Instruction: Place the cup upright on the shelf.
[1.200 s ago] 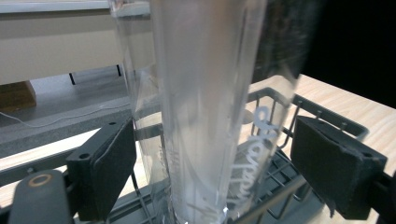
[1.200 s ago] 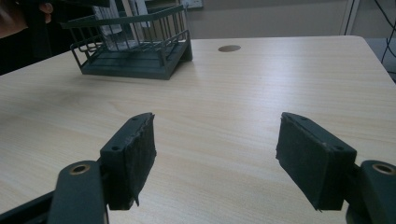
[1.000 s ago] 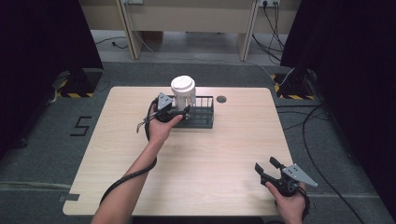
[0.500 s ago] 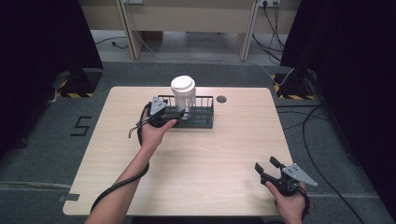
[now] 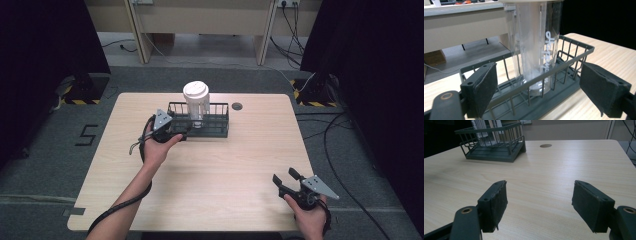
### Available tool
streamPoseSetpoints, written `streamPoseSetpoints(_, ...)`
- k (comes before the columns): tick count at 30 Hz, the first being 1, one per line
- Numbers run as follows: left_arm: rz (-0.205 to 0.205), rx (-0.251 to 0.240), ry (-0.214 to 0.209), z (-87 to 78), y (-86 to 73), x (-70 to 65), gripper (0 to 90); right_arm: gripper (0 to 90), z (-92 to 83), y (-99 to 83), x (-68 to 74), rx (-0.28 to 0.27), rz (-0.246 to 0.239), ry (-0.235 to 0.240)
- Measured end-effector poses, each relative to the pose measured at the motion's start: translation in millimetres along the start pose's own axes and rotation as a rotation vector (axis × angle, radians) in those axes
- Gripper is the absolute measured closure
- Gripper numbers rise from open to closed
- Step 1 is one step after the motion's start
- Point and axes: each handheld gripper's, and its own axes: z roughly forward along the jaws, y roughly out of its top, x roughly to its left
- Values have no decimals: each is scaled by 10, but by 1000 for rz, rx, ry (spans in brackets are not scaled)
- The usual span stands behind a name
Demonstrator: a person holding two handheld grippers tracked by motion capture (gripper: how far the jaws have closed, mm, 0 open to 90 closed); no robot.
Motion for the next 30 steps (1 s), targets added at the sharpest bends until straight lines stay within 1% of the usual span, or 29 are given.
streamPoseSetpoints(4, 8, 5, 4, -59, -33, 8, 145, 287, -2, 1, 0, 0, -1, 0)
streamPoseSetpoints(5, 8, 3, 7, -104, -56, 10, 145, 287, -7, 3, -2, 0, -4, -2)
streamPoseSetpoints(13, 9, 6, 17, -245, -136, 34, 146, 287, -9, 3, -4, 0, -5, -4)
streamPoseSetpoints(14, 5, 3, 20, -267, -144, 36, 146, 287, -12, 5, -1, 0, 1, -2)
streamPoseSetpoints(17, 13, 1, 23, -326, -163, 38, 146, 287, -15, 6, -4, -1, 0, -4)
streamPoseSetpoints(19, 12, 0, 21, -363, -173, 39, 147, 287, -15, 6, -11, -1, -8, -7)
streamPoseSetpoints(20, 8, -1, 22, -399, -187, 43, 147, 287, -14, 5, -6, 0, -4, -5)
streamPoseSetpoints(24, 10, 3, 24, -452, -211, 50, 147, 287, -10, 4, -4, -1, -6, -4)
streamPoseSetpoints(26, 6, 0, 23, -512, -233, 55, 147, 287, -10, 3, -5, 0, -6, -5)
streamPoseSetpoints(27, 6, 0, 23, -512, -233, 55, 147, 287, -10, 3, -5, 0, -6, -5)
streamPoseSetpoints(29, 5, -2, 24, -578, -256, 57, 147, 287, -10, 4, -4, -1, -5, -6)
streamPoseSetpoints(30, 5, -2, 24, -578, -256, 57, 147, 287, -9, 4, -4, 0, -4, -6)
